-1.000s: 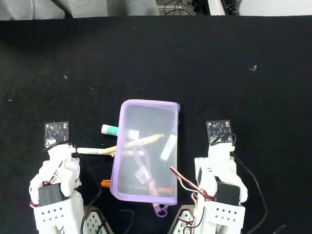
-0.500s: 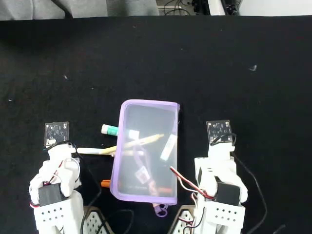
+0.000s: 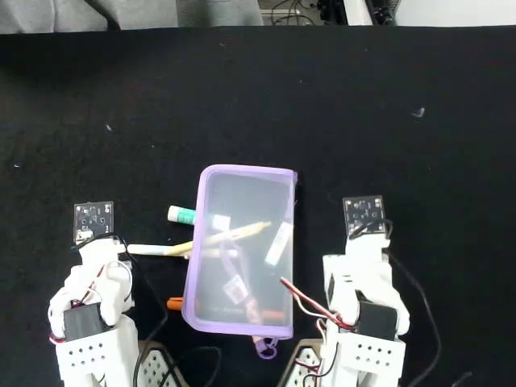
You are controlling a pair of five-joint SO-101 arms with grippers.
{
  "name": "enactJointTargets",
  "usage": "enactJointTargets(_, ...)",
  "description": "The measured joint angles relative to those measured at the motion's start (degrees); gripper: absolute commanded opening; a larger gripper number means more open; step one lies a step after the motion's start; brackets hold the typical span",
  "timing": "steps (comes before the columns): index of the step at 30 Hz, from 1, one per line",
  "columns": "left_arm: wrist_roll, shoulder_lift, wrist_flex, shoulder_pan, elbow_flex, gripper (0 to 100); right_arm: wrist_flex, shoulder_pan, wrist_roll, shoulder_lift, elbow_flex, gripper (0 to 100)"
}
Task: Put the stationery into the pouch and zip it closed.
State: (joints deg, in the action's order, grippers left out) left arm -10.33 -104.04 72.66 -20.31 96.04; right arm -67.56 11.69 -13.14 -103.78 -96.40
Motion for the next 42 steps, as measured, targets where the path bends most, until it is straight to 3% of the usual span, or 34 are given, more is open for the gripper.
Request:
enactJointTargets(4, 0.0, 0.0, 0.0, 0.0, 0.0, 3, 8.4, 0.0, -8.7, 0.0, 1.2, 4.3)
enactJointTargets(7, 0.0, 0.0, 0.0, 0.0, 0.0, 3, 7.9, -1.7, -10.9, 0.0, 5.0, 15.0)
enactJointTargets(13, 0.0, 0.0, 0.0, 0.0, 0.0, 3, 1.3, -11.9, -12.2, 0.0, 11.3, 36.9)
enactJointTargets(17, 0.0, 0.0, 0.0, 0.0, 0.0, 3, -2.2, -21.5, -16.7, 0.0, 14.2, 36.2)
enactJointTargets(21, 0.0, 0.0, 0.0, 0.0, 0.0, 3, -5.8, -31.6, -15.3, 0.0, 18.2, 34.8)
enactJointTargets(29, 0.0, 0.0, 0.0, 0.0, 0.0, 3, -7.1, -43.2, -13.8, 0.9, 20.0, 35.0)
enactJointTargets(37, 0.0, 0.0, 0.0, 0.0, 0.0, 3, -7.8, -53.5, -9.8, 24.4, 31.6, 35.1)
enactJointTargets(42, 0.0, 0.0, 0.0, 0.0, 0.0, 3, -13.6, -65.3, -7.9, 37.4, 42.5, 35.1)
